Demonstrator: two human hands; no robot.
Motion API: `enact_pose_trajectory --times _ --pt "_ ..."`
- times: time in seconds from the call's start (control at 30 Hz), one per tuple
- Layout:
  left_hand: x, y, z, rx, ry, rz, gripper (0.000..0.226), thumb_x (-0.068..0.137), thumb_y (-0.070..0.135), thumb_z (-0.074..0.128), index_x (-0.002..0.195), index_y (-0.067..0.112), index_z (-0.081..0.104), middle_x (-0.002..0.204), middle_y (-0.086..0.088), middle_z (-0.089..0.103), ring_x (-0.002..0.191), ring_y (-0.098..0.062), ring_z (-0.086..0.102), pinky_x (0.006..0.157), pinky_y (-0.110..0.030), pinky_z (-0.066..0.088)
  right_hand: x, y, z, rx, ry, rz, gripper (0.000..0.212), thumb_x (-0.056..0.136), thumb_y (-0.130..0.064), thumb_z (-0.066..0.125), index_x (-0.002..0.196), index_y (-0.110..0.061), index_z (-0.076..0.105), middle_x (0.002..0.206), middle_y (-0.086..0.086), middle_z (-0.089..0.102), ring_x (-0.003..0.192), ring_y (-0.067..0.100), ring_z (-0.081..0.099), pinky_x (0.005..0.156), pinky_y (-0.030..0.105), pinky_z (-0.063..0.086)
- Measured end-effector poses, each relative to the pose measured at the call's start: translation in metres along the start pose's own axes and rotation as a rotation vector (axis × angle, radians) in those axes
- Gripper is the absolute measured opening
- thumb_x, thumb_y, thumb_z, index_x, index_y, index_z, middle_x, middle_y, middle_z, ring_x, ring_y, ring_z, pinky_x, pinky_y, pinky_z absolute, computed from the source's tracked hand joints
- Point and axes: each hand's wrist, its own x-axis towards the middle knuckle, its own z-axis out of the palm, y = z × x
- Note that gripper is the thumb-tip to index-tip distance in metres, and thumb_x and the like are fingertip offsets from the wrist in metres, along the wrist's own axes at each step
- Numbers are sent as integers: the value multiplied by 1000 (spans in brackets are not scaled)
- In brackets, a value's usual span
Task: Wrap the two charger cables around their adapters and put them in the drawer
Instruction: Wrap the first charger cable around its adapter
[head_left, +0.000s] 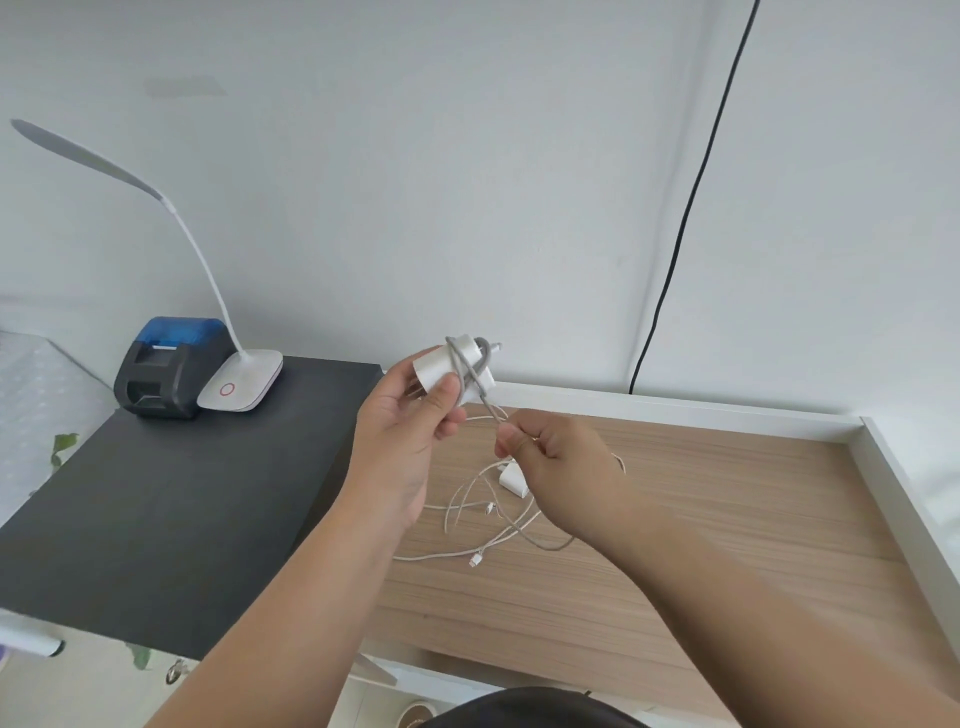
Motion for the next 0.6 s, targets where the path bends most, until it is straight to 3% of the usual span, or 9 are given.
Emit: enact_pose_trajectory --times 0.1,0.17,0.23,0.37,0.5,0.6 --pt "3 -5 0 185 36 58 24 86 18 72 109 22 69 97 1 71 70 -11 60 71 -29 49 -3 -7 -7 -137 -53 -45 24 99 -31 43 89 -23 63 56 -8 48 51 5 44 54 21 39" --pt "6 -8 -4 367 82 119 25 80 25 75 101 37 69 105 -2 68 82 -26 65 77 -38 56 -6 -14 -14 -220 -103 -77 24 99 -31 42 93 -22 64 59 -8 49 56 7 45 58 29 39" --pt "9 -6 -11 530 58 134 27 75 32 74 97 48 67 107 -2 62 90 -30 65 84 -45 56 -6 -19 -27 -320 -113 -110 23 98 -32 44 93 -22 65 61 -8 51 58 10 45 58 29 39" --pt "7 -2 -23 806 -126 111 27 73 34 73 98 38 67 96 -1 49 86 -23 60 83 -41 52 5 -24 -55 -422 -56 -221 18 95 -33 51 88 -27 67 53 -11 49 52 4 44 56 28 38" --pt "2 12 -24 839 -375 48 39 68 42 74 106 47 66 103 -4 52 95 -27 61 90 -49 51 18 -25 -66 -351 -61 -325 12 89 -34 62 82 -27 70 45 -19 49 48 3 47 48 18 28" --pt "-2 25 -23 710 -492 12 38 72 30 78 108 36 68 110 -15 53 97 -30 62 91 -42 53 29 -17 -66 -94 -62 -282 12 84 -35 70 77 -26 72 44 -8 34 45 10 30 48 19 26"
